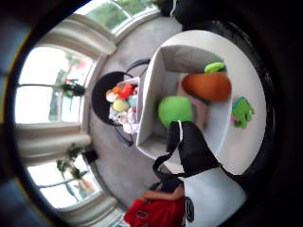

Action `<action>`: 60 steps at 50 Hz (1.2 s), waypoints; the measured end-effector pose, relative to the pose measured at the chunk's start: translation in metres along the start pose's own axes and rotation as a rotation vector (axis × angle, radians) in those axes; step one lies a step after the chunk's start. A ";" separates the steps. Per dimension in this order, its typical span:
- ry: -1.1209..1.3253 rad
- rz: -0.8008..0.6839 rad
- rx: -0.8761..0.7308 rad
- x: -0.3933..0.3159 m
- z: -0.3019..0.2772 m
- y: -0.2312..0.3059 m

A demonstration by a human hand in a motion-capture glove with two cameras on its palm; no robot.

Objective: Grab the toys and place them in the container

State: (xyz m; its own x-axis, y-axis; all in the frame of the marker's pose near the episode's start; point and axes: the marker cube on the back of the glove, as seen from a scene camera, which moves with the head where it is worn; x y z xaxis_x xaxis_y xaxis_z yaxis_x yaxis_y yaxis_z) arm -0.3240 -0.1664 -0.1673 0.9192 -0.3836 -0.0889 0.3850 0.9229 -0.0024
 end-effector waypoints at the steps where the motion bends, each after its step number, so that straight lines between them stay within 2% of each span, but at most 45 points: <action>1: 0.005 0.098 -0.002 -0.004 0.000 -0.002; 3: 0.010 0.174 -0.001 -0.005 0.000 -0.002; 16: 0.045 0.283 0.002 0.097 0.030 0.032; 34: 0.028 0.373 -0.070 0.209 0.090 0.052; 60: -0.069 0.460 -0.144 0.246 0.166 0.043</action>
State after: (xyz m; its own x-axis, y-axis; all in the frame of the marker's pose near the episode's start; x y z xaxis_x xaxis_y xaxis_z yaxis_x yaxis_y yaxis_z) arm -0.0681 -0.2265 -0.0242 0.9965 0.0687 -0.0469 -0.0738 0.9904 -0.1169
